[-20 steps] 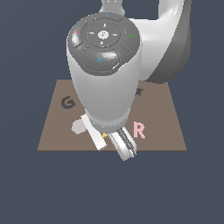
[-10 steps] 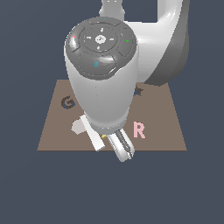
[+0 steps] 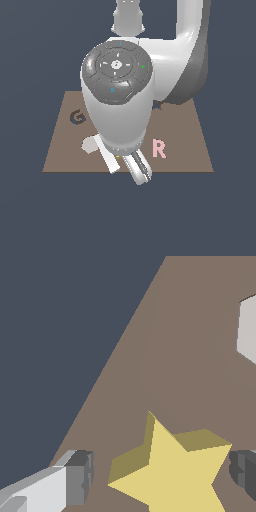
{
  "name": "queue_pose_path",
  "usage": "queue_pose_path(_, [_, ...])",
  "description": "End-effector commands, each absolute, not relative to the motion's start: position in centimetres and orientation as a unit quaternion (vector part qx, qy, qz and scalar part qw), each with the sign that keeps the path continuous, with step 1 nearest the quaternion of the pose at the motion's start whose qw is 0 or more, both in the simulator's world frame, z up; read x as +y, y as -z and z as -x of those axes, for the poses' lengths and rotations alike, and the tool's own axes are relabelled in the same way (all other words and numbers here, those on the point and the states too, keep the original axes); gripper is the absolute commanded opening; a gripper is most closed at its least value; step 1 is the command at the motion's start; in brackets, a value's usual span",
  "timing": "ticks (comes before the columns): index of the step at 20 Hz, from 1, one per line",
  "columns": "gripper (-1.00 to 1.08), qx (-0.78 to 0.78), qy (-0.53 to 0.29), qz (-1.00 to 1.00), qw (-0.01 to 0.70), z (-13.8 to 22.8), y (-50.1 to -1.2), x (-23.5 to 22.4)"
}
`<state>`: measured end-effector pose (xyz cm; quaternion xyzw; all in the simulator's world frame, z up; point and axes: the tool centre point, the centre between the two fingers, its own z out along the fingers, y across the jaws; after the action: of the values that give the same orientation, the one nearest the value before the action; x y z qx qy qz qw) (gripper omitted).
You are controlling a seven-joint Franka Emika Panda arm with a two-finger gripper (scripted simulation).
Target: Insert a designated object into the corresponding slot on a board.
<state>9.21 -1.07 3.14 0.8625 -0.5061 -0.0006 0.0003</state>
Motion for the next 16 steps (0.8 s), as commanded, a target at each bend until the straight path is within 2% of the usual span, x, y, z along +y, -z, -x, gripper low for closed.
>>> queue_pose_path(1, [-1.0, -0.506, 0.0, -0.863, 0.0, -9.24, -2.99, -1.07])
queue_pose_path(16, [-1.0, -0.506, 0.0, -0.863, 0.0, -9.25, -3.32, -1.05])
